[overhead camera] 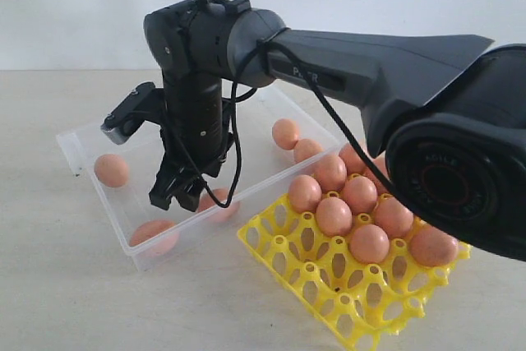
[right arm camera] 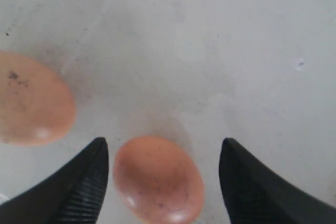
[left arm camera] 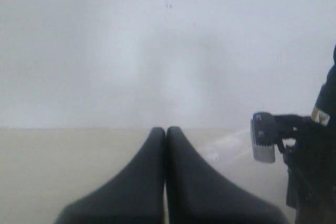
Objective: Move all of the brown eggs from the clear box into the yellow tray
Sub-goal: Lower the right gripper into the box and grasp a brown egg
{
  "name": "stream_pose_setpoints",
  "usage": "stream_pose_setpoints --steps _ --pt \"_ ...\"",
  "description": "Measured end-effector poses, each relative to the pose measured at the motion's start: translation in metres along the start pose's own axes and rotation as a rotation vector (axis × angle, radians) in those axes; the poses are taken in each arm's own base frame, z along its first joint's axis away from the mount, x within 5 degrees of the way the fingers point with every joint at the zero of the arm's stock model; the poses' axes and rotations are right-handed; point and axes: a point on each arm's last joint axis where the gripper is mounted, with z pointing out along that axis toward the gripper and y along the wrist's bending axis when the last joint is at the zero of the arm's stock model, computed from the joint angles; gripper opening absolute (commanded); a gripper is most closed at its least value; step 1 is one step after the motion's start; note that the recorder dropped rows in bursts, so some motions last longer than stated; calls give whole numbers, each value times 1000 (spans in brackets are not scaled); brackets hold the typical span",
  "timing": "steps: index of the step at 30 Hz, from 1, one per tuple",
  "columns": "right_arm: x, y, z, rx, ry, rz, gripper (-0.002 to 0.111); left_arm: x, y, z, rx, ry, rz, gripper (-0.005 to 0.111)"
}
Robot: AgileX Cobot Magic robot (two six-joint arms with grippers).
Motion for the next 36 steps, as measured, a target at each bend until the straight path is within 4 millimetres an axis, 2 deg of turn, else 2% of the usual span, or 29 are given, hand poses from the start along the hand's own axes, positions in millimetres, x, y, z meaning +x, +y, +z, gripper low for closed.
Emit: stream_pose_setpoints --steps 7,13,16,20,22,25,26,36 --pt "4 -7 16 0 36 35 59 -9 1 0 -13 -98 0 -4" --pt "6 -7 30 1 62 75 59 -26 1 -4 -27 -292 79 -4" --pt "8 -10 32 34 78 116 59 -33 1 -6 -30 -371 99 -4" --pt "9 -14 34 75 93 158 58 -34 1 -7 -31 -387 103 -4" --pt "10 -14 35 82 97 170 46 -34 1 -7 -30 -381 105 -4" --pt "10 -14 35 84 100 195 8 -30 1 -5 -26 -338 107 -4" --pt "10 -14 35 84 100 198 1 -29 1 -5 -25 -323 108 -4" --pt "10 -14 35 91 99 294 1 -17 0 -2 -14 -184 108 -4"
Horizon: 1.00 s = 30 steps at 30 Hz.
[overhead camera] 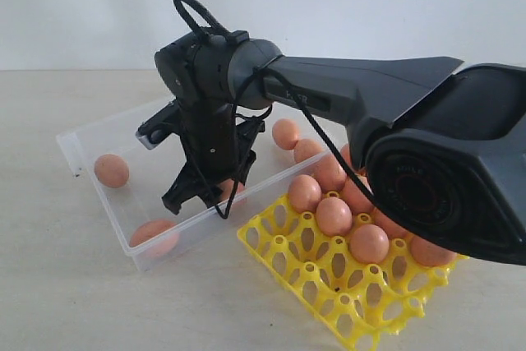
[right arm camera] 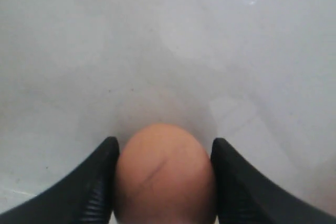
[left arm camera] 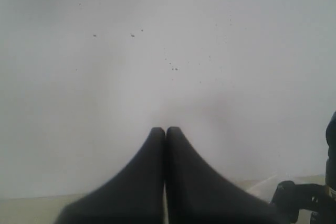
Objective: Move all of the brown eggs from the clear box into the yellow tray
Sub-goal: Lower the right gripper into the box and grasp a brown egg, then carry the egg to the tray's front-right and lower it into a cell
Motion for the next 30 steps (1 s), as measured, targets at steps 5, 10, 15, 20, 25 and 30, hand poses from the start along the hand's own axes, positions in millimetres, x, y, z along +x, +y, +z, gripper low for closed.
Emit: stream_pose_setpoints --steps 5,10,15,20,25,30 --pt "-6 0 -3 -2 -66 138 1 3 0 0 4 28 0 -4" --pt "-26 2 -36 -98 -329 296 1 5 -1 0 7 56 -2 -4" --pt "-38 2 -88 -147 -637 311 1 9 -1 -1 14 104 -2 -4" --pt "-13 8 -120 -135 -888 265 0 11 -1 -1 14 123 -20 -4" --pt "67 2 -108 -137 -1069 363 0 13 -2 -1 13 143 -49 -4" --pt "176 -31 -82 -111 -1038 494 0 17 -2 -2 19 183 -52 -4"
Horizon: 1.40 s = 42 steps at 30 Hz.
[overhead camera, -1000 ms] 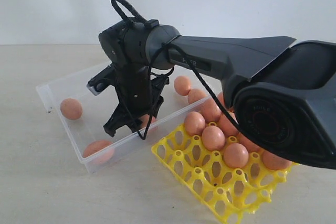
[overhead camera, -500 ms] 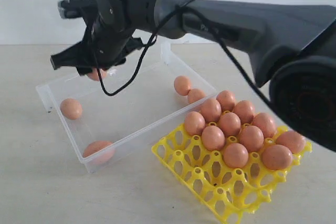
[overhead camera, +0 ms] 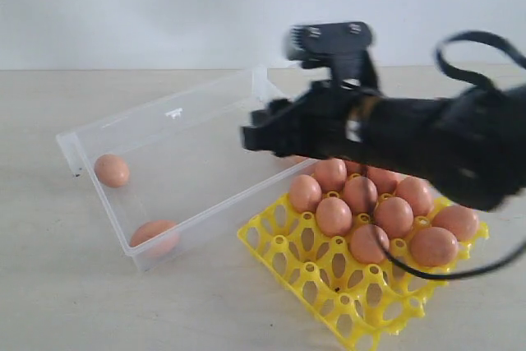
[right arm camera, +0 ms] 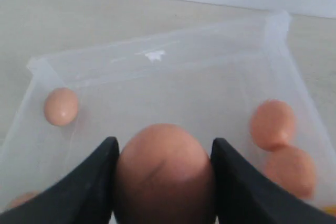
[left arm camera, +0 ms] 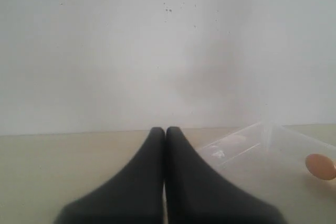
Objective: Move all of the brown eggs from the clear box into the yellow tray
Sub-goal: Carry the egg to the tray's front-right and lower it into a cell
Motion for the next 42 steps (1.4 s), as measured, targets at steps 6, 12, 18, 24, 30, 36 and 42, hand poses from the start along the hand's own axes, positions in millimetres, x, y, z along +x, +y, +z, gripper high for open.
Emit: stream_pose_setpoints --steps 6,12,18,24,30,36,42 --pt "-2 -58 -74 -251 -111 83 0 2 0 0 4 26 -3 -4" --pt "12 -76 -111 -501 40 94 0 12 -2 -1 18 133 -3 -4" --pt "30 -74 -118 -542 177 138 0 14 -2 -1 21 158 -3 -4" --pt "56 -86 -114 -341 264 187 0 18 -2 -2 27 201 -3 -4" --pt "61 -97 -112 -213 272 102 0 23 -3 -3 34 256 -3 -4" --pt "73 -96 -99 -213 333 -13 0 25 -3 -4 38 283 -3 -4" --pt "78 -91 -90 -177 370 -75 0 25 -3 -4 38 283 -3 -4"
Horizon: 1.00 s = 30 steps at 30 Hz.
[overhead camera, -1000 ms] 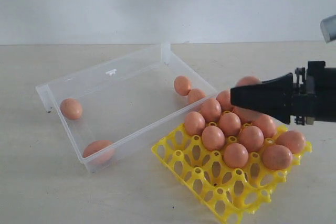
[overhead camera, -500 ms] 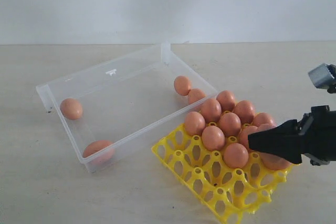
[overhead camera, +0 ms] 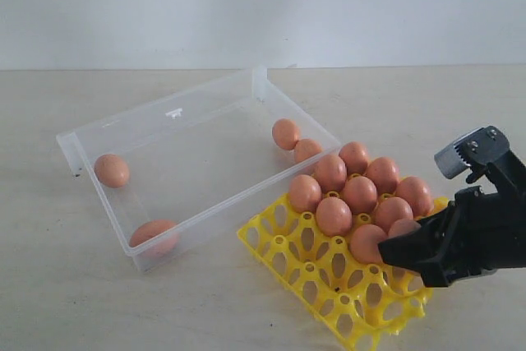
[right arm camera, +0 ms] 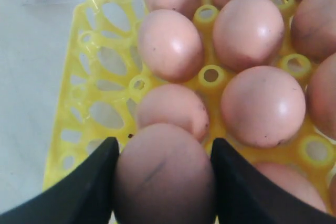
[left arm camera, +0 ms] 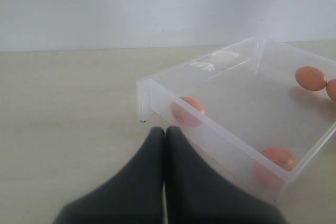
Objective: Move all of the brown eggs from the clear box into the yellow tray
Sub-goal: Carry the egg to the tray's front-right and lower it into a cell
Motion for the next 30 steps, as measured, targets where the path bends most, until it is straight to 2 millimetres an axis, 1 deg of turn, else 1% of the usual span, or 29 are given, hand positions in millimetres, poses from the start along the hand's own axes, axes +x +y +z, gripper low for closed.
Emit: stream_pose_setpoints --steps 8,14,17,19,20,26,28,30 --pt "-1 0 0 3 -7 9 0 0 0 0 1 0 -5 -4" --pt "3 -6 8 2 -12 55 0 0 -1 0 16 0 -55 -4" --pt "3 -6 9 3 -13 57 0 0 -2 0 20 0 -66 -4" --pt "2 -6 9 2 -17 58 5 0 -2 0 20 0 -68 -4" --pt "2 -6 9 1 -19 60 10 0 -2 0 20 0 -69 -4" --pt "0 -2 9 -41 -41 51 46 0 -2 0 21 2 -70 -4" --pt "-1 0 9 -63 -52 38 52 0 -2 0 22 2 -73 -4" --pt "-2 1 8 -80 -62 26 54 0 -2 0 22 2 -73 -4"
